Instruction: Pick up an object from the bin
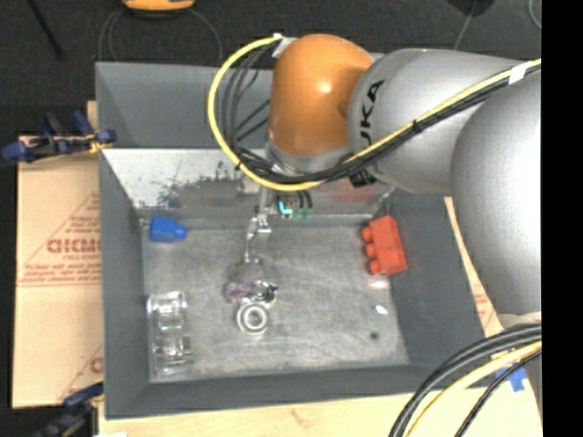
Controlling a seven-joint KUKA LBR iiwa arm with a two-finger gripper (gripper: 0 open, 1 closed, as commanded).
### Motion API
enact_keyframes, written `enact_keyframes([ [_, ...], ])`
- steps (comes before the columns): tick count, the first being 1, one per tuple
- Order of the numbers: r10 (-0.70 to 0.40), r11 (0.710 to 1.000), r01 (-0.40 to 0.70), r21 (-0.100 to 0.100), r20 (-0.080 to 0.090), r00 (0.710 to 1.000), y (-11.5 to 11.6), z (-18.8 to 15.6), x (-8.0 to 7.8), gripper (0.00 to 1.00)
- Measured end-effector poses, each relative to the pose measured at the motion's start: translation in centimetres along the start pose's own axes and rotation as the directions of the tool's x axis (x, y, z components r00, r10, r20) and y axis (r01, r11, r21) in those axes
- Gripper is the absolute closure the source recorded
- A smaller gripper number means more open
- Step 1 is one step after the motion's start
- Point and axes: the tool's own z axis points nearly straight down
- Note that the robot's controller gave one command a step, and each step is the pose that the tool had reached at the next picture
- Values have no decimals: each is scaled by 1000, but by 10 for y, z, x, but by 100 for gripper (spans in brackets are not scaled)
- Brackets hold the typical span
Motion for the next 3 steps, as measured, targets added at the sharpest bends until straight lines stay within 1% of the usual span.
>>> enact_keyframes([
  [1, -445, 895, 445, 5, 14, 895, -20, 103, 38, 0],
  [2, -482, 876, 482, 7, 10, 876, -31, 75, 40, 0],
  [3, -422, 907, 422, 2, 5, 907, -33, 76, 49, 0],
])
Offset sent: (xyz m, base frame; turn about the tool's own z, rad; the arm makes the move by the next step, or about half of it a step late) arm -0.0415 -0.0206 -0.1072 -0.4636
